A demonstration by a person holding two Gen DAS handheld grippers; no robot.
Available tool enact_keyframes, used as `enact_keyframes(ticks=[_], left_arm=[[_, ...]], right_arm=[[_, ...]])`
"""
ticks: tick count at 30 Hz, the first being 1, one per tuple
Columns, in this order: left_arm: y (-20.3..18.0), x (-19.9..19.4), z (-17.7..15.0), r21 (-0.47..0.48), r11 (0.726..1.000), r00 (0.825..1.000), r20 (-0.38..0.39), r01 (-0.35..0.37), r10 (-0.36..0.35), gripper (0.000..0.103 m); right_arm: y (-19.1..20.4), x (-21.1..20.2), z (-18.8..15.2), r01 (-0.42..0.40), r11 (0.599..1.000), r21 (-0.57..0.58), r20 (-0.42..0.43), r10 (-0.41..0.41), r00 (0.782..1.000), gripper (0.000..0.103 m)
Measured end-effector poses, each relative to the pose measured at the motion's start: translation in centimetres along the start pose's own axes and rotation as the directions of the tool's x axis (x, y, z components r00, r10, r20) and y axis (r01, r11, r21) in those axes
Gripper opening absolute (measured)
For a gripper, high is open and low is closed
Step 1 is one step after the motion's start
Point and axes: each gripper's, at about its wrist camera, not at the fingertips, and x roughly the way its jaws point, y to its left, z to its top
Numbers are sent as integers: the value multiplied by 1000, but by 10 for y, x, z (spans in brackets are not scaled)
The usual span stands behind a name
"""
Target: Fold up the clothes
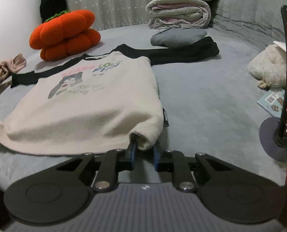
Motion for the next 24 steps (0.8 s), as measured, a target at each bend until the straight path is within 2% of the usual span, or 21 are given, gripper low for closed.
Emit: enact_keyframes(ticks=[7,13,17,19,20,22,24], left_arm=[[-3,-4,-1,21,1000,1000,-1,19,-19,32],[0,0,-1,-12,1000,1000,-1,11,-11,32],[5,17,-4,-55,998,999,-46,-5,2,31],[4,20,-4,-53,998,998,-55,-28,25,14],[3,20,-2,-45,998,998,-59,-42,39,5],[1,14,2,-42,997,997,-43,-65,64,5],[-1,4,7,-25,996,996,-14,-86,86,4]], right_arm=[[-7,-5,4,-35,996,79,11,34,999,18],[-10,-5,2,-42,994,100,15,41,999,18],[-10,2,0,-52,992,114,7,51,999,18],[-7,8,-3,-44,994,98,-4,45,999,21],[-4,9,-4,-31,997,75,-2,31,1000,16],[0,7,-3,-2,999,33,3,2,1000,4],[-3,0,1,12,999,38,17,-13,1000,1]])
